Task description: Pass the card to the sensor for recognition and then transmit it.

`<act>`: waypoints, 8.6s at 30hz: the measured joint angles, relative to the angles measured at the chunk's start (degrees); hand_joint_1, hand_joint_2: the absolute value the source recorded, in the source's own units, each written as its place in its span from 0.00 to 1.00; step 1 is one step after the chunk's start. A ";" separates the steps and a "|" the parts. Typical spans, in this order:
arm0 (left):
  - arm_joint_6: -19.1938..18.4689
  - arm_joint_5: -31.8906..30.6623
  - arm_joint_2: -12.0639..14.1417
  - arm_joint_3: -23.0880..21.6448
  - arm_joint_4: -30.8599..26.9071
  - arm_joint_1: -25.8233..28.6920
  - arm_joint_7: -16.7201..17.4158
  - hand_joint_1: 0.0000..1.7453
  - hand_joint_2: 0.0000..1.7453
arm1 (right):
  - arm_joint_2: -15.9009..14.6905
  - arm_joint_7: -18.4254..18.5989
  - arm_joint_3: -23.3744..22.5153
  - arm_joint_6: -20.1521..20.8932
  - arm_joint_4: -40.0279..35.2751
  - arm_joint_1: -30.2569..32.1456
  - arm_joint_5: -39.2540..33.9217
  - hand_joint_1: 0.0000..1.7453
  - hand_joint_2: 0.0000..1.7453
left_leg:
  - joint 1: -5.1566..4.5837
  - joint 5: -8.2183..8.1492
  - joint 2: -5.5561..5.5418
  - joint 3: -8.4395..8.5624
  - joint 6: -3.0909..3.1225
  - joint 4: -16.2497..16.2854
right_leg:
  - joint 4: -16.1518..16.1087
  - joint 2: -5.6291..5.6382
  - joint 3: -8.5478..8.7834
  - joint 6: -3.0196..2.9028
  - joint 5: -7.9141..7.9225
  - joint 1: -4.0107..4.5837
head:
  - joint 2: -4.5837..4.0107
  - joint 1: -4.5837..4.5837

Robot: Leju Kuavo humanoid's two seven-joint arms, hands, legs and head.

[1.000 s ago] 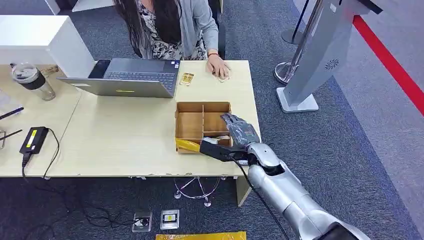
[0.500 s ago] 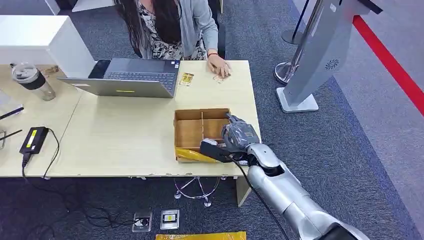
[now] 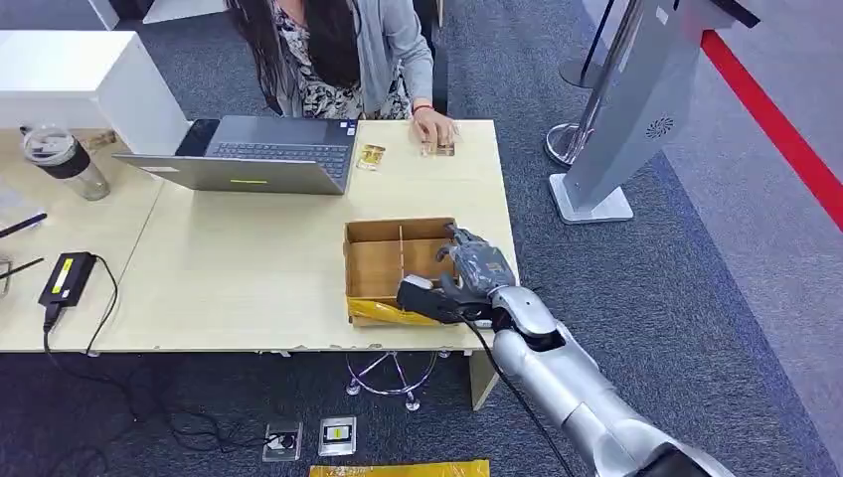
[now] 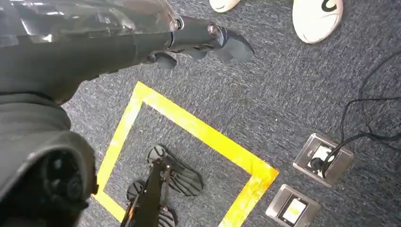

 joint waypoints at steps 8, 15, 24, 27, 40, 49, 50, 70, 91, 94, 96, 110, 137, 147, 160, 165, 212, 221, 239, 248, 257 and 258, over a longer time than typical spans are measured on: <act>0.02 0.15 -0.02 -0.04 0.00 0.03 0.00 0.00 0.00 | 0.00 -0.55 0.02 -1.46 0.04 -0.67 0.00 0.00 1.00 | 0.00 0.01 0.01 0.00 0.00 0.00 | 0.00 0.00 0.01 -0.01 0.01 0.00 | 0.00 -0.02; 0.02 0.15 -0.02 -0.11 0.00 0.02 0.00 0.00 0.00 | -0.39 -1.53 -0.09 -3.17 0.00 -4.04 1.51 0.00 1.00 | 0.00 0.01 0.01 -0.01 0.00 0.00 | 0.01 0.01 -0.02 -0.02 0.02 0.00 | 0.00 -0.02; 0.09 0.35 -0.02 -0.13 0.00 0.03 0.00 0.00 0.00 | -1.44 -2.58 -0.48 -3.36 -0.09 -8.48 3.87 0.00 1.00 | 0.00 0.01 0.01 0.00 0.00 0.01 | 0.00 0.01 -0.02 -0.02 0.02 0.00 | 0.00 -0.02; 0.09 0.37 -0.02 -0.15 0.00 0.09 0.00 0.00 0.00 | -2.47 -2.78 -1.03 -2.62 -0.52 -10.56 4.26 0.00 1.00 | 0.00 0.01 0.01 -0.01 0.00 0.01 | 0.00 -0.01 -0.02 -0.02 0.02 0.00 | 0.00 0.00; 1.57 2.82 0.00 -0.15 0.00 0.14 0.55 0.00 0.00 | -8.11 3.73 -1.62 10.40 -14.57 -8.40 0.61 0.00 1.00 | 0.00 0.00 0.02 -0.01 -0.01 0.01 | 0.00 0.01 -0.04 -0.03 0.02 0.00 | 0.00 0.00; 1.68 3.41 0.00 -0.15 0.00 0.15 0.63 0.00 0.00 | -11.72 7.35 -1.60 16.27 -28.62 -4.07 -2.28 0.00 1.00 | 0.00 0.00 0.01 0.02 0.00 0.01 | -0.01 -0.01 -0.01 -0.03 0.02 0.00 | 0.00 0.00; 1.73 3.50 0.00 -0.15 0.00 0.15 0.63 0.00 0.00 | -12.07 8.14 -1.60 17.03 -30.08 -3.38 -2.67 0.00 1.00 | 0.00 0.00 0.01 0.03 0.00 0.01 | 0.00 -0.01 -0.01 -0.03 0.02 0.00 | 0.00 -0.04; 2.47 3.93 -0.09 -0.20 0.00 0.08 0.87 0.00 0.00 | -12.74 12.13 0.11 10.14 -44.61 9.17 2.43 0.00 1.00 | 0.03 -0.07 0.02 -0.02 -0.09 0.00 | 0.00 0.00 0.00 -0.09 -0.04 0.03 | 0.00 -0.02; 1.97 3.39 -0.35 -1.62 0.00 0.01 1.05 0.00 0.00 | -4.39 8.00 -0.02 0.94 -16.50 -1.32 4.28 0.00 1.00 | 0.03 -0.07 0.01 -0.04 -0.09 0.00 | 0.01 -0.01 -0.03 -0.09 -0.04 0.03 | 0.00 0.00; 2.03 3.56 -0.35 -1.64 0.00 0.04 1.05 0.00 0.00 | -4.33 8.09 -0.33 0.90 -15.28 -1.59 4.28 0.00 1.00 | 0.03 -0.07 0.01 -0.04 -0.09 0.00 | 0.01 -0.01 -0.03 -0.09 -0.04 0.03 | 0.00 -0.04; 2.10 3.89 -0.35 -1.66 0.00 0.05 1.05 0.00 0.00 | -4.39 8.13 -0.81 1.05 -14.93 -1.83 4.28 0.00 1.00 | 0.03 -0.07 0.01 -0.03 -0.09 0.00 | 0.00 0.00 -0.04 -0.09 -0.04 0.03 | 0.00 -0.02; 2.40 5.42 -0.13 -1.75 0.00 0.37 1.07 0.00 0.00 | -10.30 12.37 -4.37 16.57 -29.38 1.79 5.07 0.00 1.00 | 0.03 -0.11 0.05 0.02 -0.12 0.02 | -0.01 0.03 -0.04 -0.09 -0.04 0.02 | 0.00 -0.02; 1.88 5.75 0.63 -3.02 0.00 0.26 1.27 0.00 0.00 | -17.46 14.97 -1.51 20.74 -49.53 9.82 3.06 0.00 1.00 | 0.03 -0.12 0.06 -0.02 -0.14 0.00 | 0.00 0.10 -0.05 -0.10 -0.05 0.03 | 0.00 -0.02; 1.64 5.68 0.63 -3.50 0.00 0.25 1.27 0.00 0.00 | -16.79 13.48 0.26 18.12 -45.64 9.86 4.31 0.00 1.00 | 0.03 -0.12 0.05 -0.04 -0.14 0.00 | 0.00 0.09 -0.05 -0.10 -0.05 0.03 | 0.00 -0.02; 2.08 5.95 0.63 -3.96 0.00 0.25 1.27 0.00 0.00 | -14.40 12.42 1.84 17.51 -41.14 9.85 5.29 0.00 1.00 | 0.04 -0.12 0.05 -0.04 -0.14 0.00 | 0.00 0.08 -0.05 -0.10 -0.06 0.03 | 0.00 -0.02; 2.10 5.95 0.61 -4.11 0.00 0.25 1.27 0.00 0.00 | -13.27 11.72 2.47 16.72 -39.36 9.54 5.71 0.00 1.00 | 0.04 -0.12 0.05 -0.04 -0.14 0.00 | 0.01 0.08 -0.05 -0.11 -0.06 0.03 | 0.00 -0.02; 1.22 6.34 1.14 -4.94 0.00 0.31 1.27 0.00 0.00 | -4.37 8.63 3.32 8.44 -15.10 1.83 5.03 0.00 1.00 | 0.04 -0.12 0.03 -0.06 -0.15 0.00 | 0.01 0.03 -0.06 -0.11 -0.06 0.04 | 0.00 -0.04; 0.61 6.10 1.49 -4.98 0.00 0.31 1.27 0.00 0.00 | -3.78 8.18 3.28 8.04 -12.88 1.18 4.92 0.00 1.00 | 0.05 -0.12 0.03 -0.06 -0.15 0.00 | 0.01 0.04 -0.06 -0.11 -0.06 0.04 | 0.00 -0.02; 0.55 5.97 1.64 -5.81 0.00 0.32 1.25 0.00 0.00 | -2.67 6.84 3.28 6.86 -9.03 -0.12 5.07 0.00 1.00 | 0.04 -0.12 0.03 -0.05 -0.15 0.00 | 0.01 0.05 -0.06 -0.11 -0.06 0.04 | 0.00 -0.02; 0.57 5.99 1.64 -5.86 0.00 0.32 1.25 0.00 0.00 | -2.58 6.58 3.28 6.78 -7.89 -0.50 5.20 0.00 1.00 | 0.04 -0.12 0.04 -0.06 -0.15 0.00 | 0.01 0.05 -0.06 -0.11 -0.06 0.04 | 0.00 -0.02; 0.92 6.23 1.62 -5.88 0.00 0.32 1.25 0.00 0.00 | -1.84 6.19 3.28 6.45 -6.38 -0.70 5.20 1.00 1.00 | 0.05 -0.12 0.04 -0.05 -0.15 0.00 | 0.01 0.06 -0.06 -0.11 -0.06 0.04 | 0.00 -0.02; 0.96 6.23 1.62 -5.88 0.00 0.32 1.25 0.00 0.00 | -1.75 6.16 3.28 6.45 -6.23 -0.70 5.20 1.00 1.00 | 0.04 -0.12 0.04 -0.05 -0.15 0.00 | 0.01 0.06 -0.06 -0.11 -0.06 0.04 | 0.00 -0.02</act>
